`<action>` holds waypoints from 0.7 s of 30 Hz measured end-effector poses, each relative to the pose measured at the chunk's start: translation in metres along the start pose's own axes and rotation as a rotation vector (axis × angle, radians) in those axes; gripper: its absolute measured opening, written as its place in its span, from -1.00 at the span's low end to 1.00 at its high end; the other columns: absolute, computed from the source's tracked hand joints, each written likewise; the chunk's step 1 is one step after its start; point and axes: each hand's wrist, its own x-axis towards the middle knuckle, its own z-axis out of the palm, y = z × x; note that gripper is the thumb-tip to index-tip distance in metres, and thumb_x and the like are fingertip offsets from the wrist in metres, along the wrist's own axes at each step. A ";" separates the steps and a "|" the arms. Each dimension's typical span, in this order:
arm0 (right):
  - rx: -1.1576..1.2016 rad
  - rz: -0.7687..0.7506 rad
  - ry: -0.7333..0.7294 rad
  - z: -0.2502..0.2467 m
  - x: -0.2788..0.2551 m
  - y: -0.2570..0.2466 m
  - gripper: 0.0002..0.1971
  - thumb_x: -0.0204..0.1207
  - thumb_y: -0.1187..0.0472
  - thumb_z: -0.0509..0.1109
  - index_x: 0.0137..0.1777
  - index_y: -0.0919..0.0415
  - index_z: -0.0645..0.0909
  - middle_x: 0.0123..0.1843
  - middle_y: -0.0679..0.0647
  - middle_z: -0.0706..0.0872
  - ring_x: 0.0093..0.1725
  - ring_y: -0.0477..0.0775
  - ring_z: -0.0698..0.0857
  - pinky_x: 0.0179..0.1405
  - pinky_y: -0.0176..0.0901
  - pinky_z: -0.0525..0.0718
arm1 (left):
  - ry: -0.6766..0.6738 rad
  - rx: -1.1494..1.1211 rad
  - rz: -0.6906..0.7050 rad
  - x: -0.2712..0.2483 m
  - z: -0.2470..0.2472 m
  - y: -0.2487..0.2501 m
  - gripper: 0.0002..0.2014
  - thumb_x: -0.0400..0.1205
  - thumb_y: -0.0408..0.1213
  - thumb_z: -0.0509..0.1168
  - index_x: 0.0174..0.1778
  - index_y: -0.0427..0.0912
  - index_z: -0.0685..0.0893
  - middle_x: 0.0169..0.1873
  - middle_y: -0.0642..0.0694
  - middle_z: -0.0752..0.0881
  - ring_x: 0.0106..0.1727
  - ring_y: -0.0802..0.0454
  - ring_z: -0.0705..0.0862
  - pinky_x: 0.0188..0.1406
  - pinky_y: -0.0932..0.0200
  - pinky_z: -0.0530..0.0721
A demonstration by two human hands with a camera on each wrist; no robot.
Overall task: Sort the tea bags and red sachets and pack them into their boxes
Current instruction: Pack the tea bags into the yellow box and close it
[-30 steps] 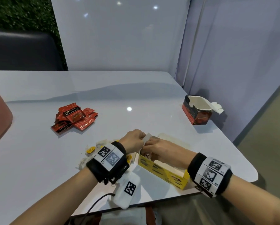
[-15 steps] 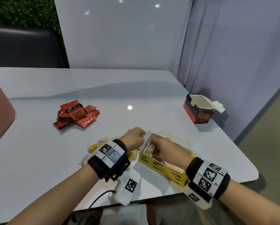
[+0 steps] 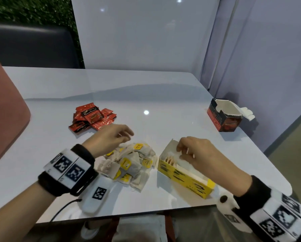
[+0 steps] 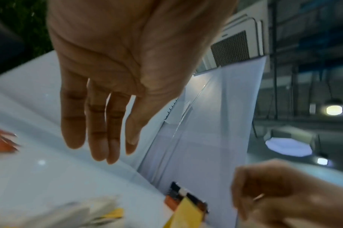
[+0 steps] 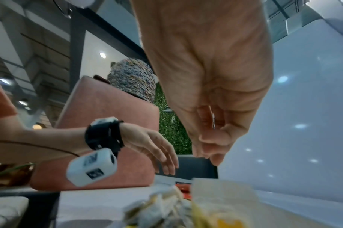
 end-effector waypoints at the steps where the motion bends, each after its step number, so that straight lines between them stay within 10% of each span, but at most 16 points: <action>1: 0.039 -0.025 -0.001 0.005 -0.003 -0.011 -0.90 0.53 0.25 0.37 0.00 0.07 0.58 -0.14 -0.11 0.60 -0.25 -0.19 0.48 -0.27 -0.47 0.42 | 0.014 0.085 0.004 -0.006 -0.002 -0.008 -0.82 0.64 -0.37 0.25 0.06 -0.04 0.66 -0.03 -0.02 0.75 0.00 0.10 0.72 0.01 0.06 0.71; 8: 0.142 0.061 0.007 0.064 0.007 -0.073 -0.77 0.63 0.16 0.24 0.25 0.14 0.45 0.13 0.04 0.57 0.13 0.11 0.58 -0.04 -0.12 0.47 | 0.043 0.255 0.002 -0.031 0.021 -0.032 -0.89 0.57 -0.29 0.34 -0.14 -0.03 0.52 -0.09 -0.01 0.62 -0.10 0.11 0.59 -0.18 0.32 0.51; 13: -0.047 0.158 0.079 0.082 0.033 -0.094 -0.69 0.65 0.14 0.18 0.34 0.21 0.32 0.23 0.12 0.49 0.17 0.23 0.59 -0.22 -0.06 0.35 | 0.105 -0.185 -0.132 -0.038 0.033 -0.030 -0.92 0.58 -0.32 0.36 -0.08 -0.22 0.59 -0.19 -0.10 0.71 -0.35 0.23 0.68 -0.37 0.43 0.60; 19: 0.093 0.175 0.084 0.088 0.039 -0.086 -0.98 0.61 0.22 0.21 -0.04 0.14 0.44 -0.05 0.08 0.57 0.00 0.19 0.61 -0.25 -0.03 0.50 | 0.248 -0.838 -0.262 -0.067 0.045 -0.042 -0.75 0.53 -0.23 0.42 0.07 -0.23 0.64 0.03 -0.22 0.74 -0.01 -0.03 0.78 -0.03 0.23 0.73; 21: 0.281 0.180 0.145 0.086 0.039 -0.080 -0.81 0.54 0.19 0.34 -0.25 0.09 0.40 -0.23 -0.02 0.56 -0.19 0.03 0.57 -0.28 -0.12 0.51 | 0.319 -0.937 -0.240 -0.075 0.052 -0.044 -0.55 0.36 -0.03 0.47 0.07 -0.21 0.67 0.01 -0.20 0.77 0.03 -0.01 0.78 -0.06 0.27 0.72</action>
